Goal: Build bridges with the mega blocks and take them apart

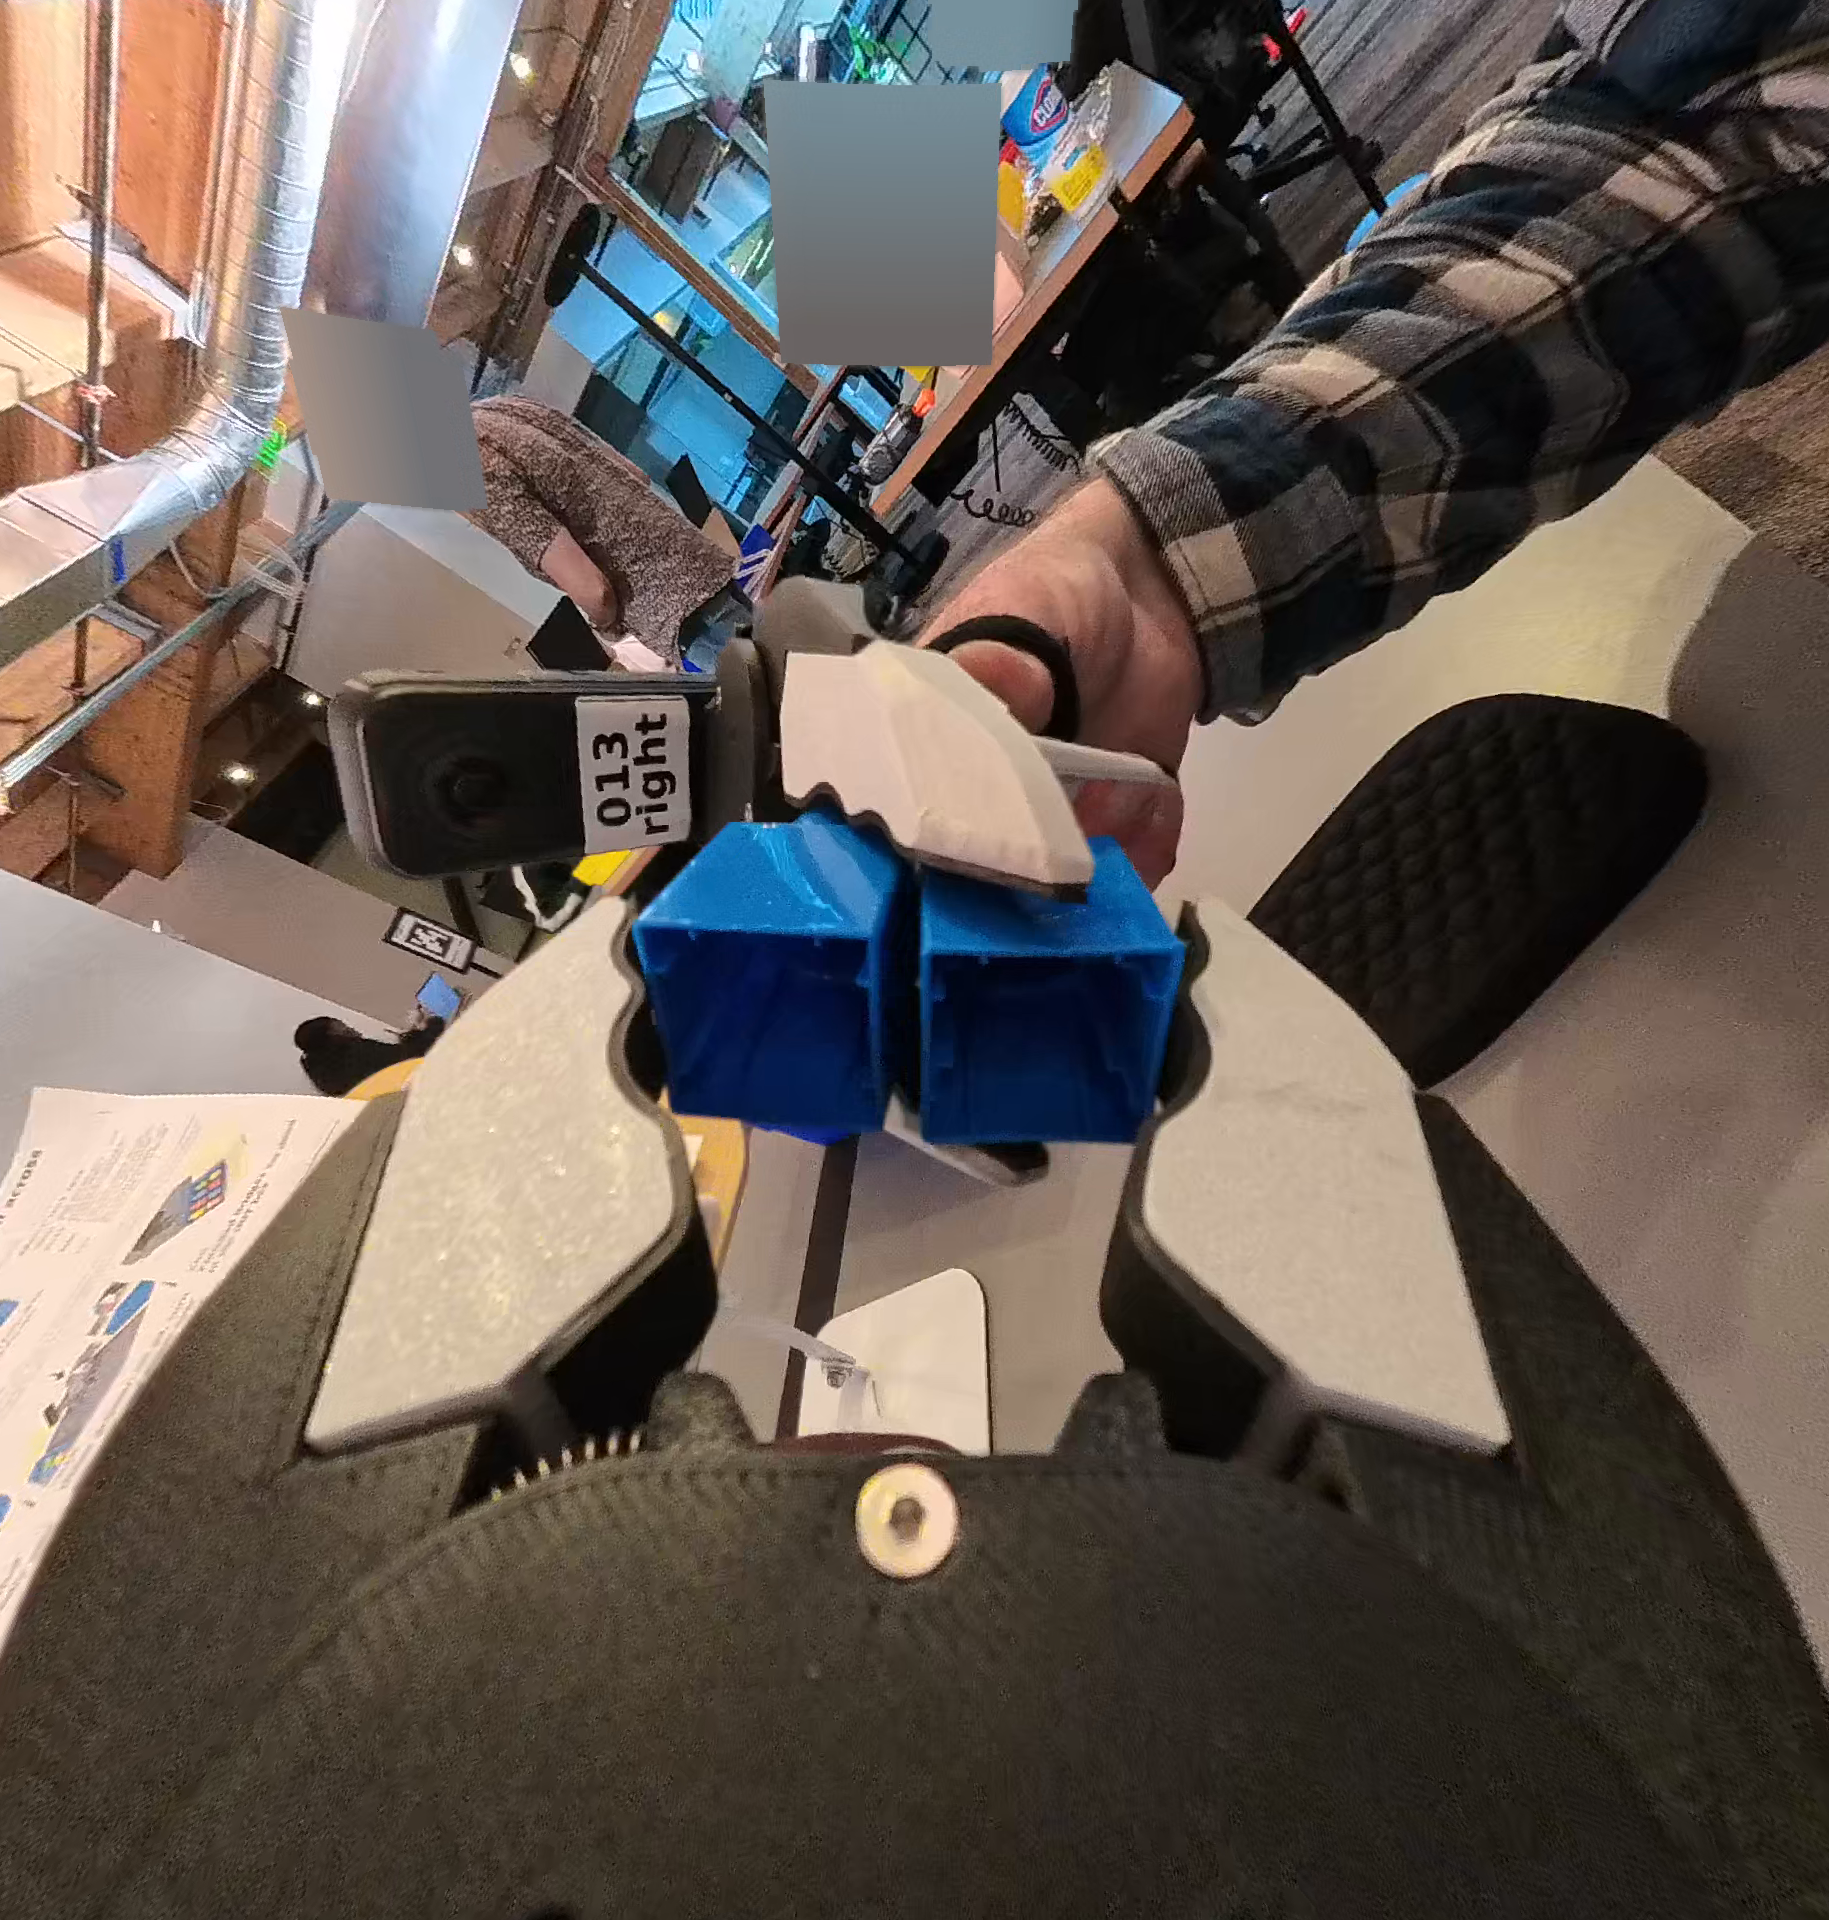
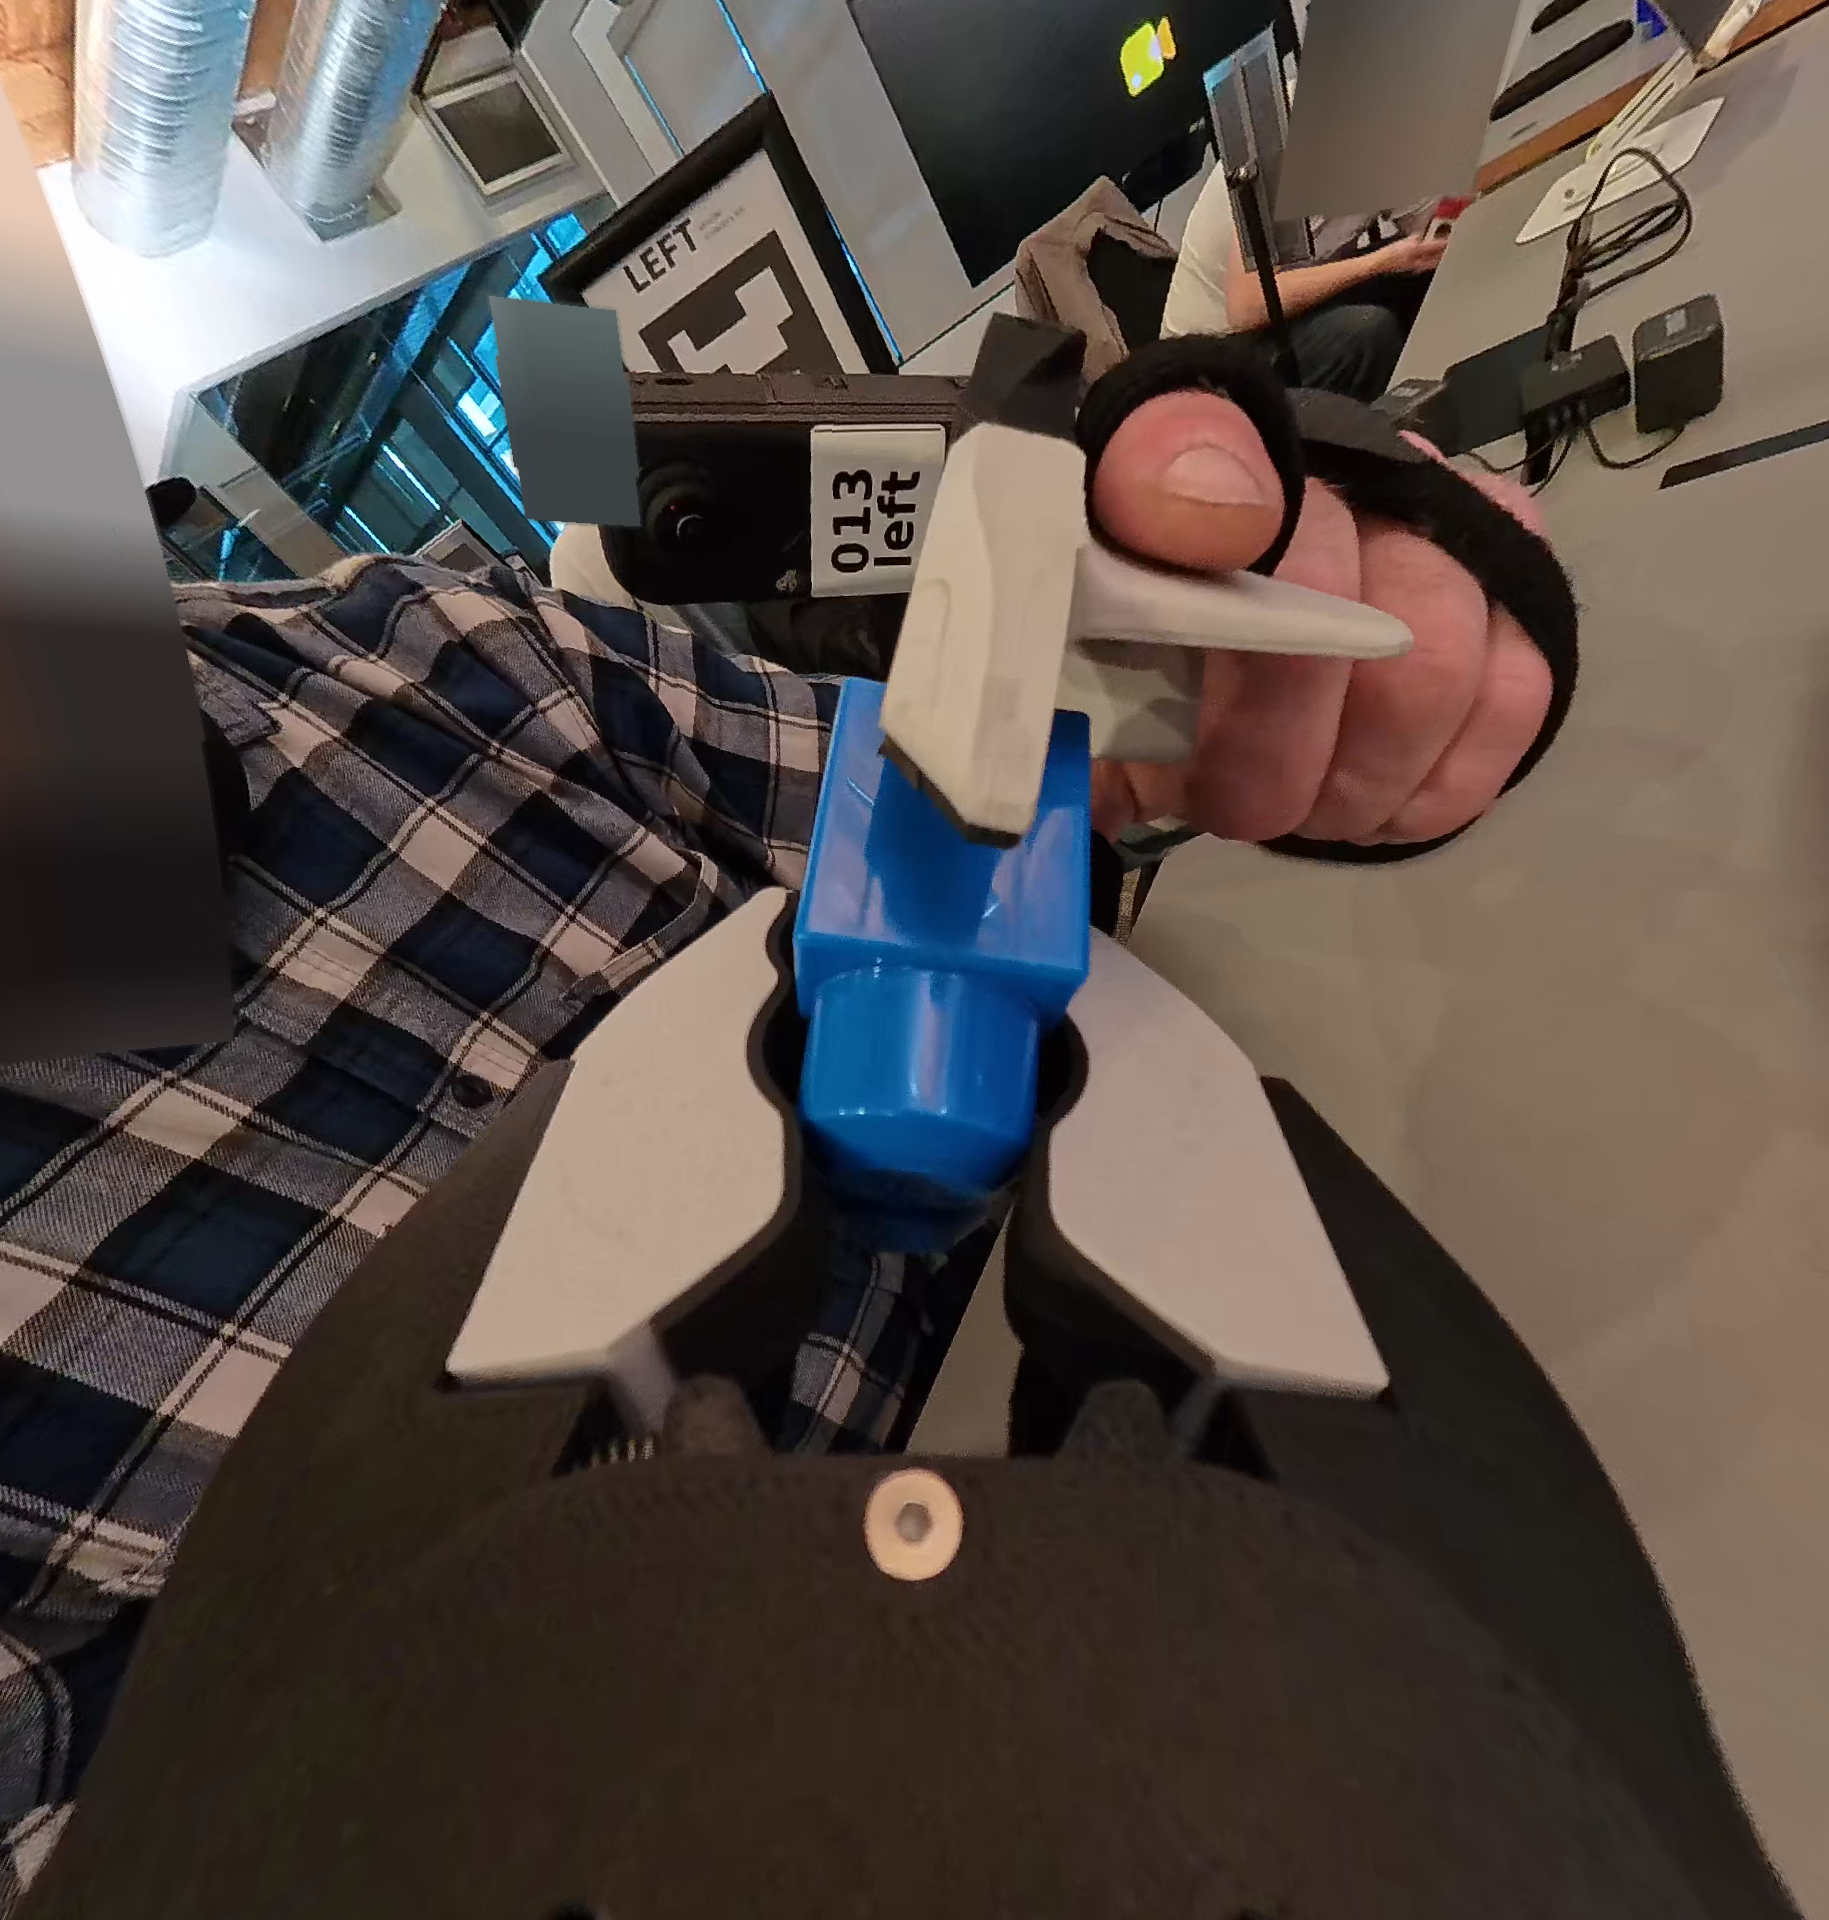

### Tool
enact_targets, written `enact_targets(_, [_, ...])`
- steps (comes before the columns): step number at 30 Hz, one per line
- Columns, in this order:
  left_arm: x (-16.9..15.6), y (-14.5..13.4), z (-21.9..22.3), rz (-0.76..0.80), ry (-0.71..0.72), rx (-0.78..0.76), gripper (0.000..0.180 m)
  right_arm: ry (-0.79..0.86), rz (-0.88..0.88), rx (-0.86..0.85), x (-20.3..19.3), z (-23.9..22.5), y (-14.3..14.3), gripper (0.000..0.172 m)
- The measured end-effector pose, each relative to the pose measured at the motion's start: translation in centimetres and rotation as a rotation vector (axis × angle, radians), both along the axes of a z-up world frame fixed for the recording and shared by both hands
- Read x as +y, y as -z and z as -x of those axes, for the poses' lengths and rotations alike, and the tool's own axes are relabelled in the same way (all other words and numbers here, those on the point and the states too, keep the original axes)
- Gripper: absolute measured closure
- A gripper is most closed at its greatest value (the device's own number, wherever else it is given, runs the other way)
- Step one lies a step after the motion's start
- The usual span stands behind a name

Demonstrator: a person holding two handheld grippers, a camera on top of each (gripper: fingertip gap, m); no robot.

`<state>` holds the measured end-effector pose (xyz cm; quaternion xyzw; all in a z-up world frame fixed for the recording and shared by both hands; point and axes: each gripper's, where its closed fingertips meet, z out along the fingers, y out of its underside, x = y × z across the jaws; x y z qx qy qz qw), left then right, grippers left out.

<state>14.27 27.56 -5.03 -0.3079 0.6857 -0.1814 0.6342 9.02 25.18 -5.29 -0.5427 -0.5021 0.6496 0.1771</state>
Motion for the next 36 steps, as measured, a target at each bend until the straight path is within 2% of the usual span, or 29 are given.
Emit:
enact_targets(5, [0.0,-0.3,0.2,-0.011,-0.004,-0.012,0.092,0.004,-0.008,0.003,0.1,-0.1,-0.3,0.131])
enact_targets(8, [-0.2,-0.3,0.5,-0.004,0.020,-0.011,0.103,-0.013,0.007,-0.003,-0.1,-0.2,0.0,0.131])
enact_targets(12, [-0.5,-0.3,0.4,0.004,0.021,-0.015,0.104,-0.028,0.010,-0.013,-0.4,-0.3,0.1,0.128])
enact_targets(16, [-0.6,-0.6,0.4,0.004,0.024,-0.028,0.104,-0.032,0.003,-0.030,-0.4,-0.2,0.3,0.115])
enact_targets(20, [-0.5,-0.7,0.3,0.000,0.015,-0.038,0.104,0.001,0.002,0.004,0.0,-0.2,-0.2,0.121])
enact_targets(24, [-0.7,-0.8,0.3,0.004,0.022,-0.048,0.105,0.014,0.034,0.037,0.3,-0.4,-0.6,0.116])
enact_targets(26, [-0.6,-0.8,0.3,0.006,0.016,-0.048,0.105,0.028,0.013,0.048,0.4,-0.6,-0.7,0.129])
enact_targets(36, [-0.9,-1.1,0.6,0.019,0.042,-0.054,0.104,0.056,-0.029,0.064,0.3,-0.4,-0.9,0.132])
